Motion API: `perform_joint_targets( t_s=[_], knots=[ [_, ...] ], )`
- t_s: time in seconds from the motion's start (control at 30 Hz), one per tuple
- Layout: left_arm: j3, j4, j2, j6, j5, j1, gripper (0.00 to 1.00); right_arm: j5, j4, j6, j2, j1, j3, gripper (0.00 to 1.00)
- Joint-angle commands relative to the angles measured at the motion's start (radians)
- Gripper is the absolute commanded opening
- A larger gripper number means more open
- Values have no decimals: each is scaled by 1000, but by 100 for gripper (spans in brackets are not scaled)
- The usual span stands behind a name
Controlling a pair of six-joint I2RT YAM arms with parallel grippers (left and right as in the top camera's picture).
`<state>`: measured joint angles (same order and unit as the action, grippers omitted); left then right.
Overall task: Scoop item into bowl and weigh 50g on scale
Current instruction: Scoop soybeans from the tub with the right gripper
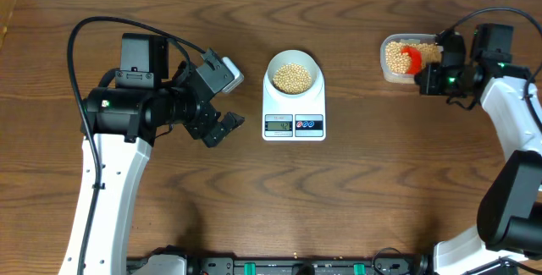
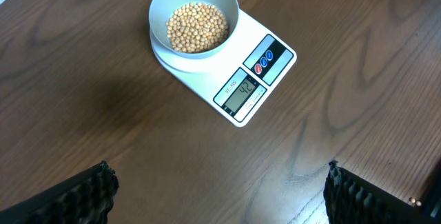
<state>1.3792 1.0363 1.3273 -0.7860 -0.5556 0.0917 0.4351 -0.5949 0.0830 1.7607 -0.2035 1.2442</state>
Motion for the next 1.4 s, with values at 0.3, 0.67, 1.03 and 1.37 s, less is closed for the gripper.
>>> perform_joint_targets(
  t_s=[0.3, 0.67, 1.03, 1.37],
  knots=[
    [18, 3, -1, -6, -16, -3, 98, 163, -1, -45, 9, -93, -3, 1],
    [18, 3, -1, -6, -16, -3, 98, 257, -4, -45, 9, -150, -3, 1],
    [18, 3, -2, -6, -16, -3, 98, 300, -8, -45, 9, -150, -3, 1],
    [18, 3, -1, -6, -16, -3, 98, 318, -28, -45, 9, -150, -3, 1]
  ],
)
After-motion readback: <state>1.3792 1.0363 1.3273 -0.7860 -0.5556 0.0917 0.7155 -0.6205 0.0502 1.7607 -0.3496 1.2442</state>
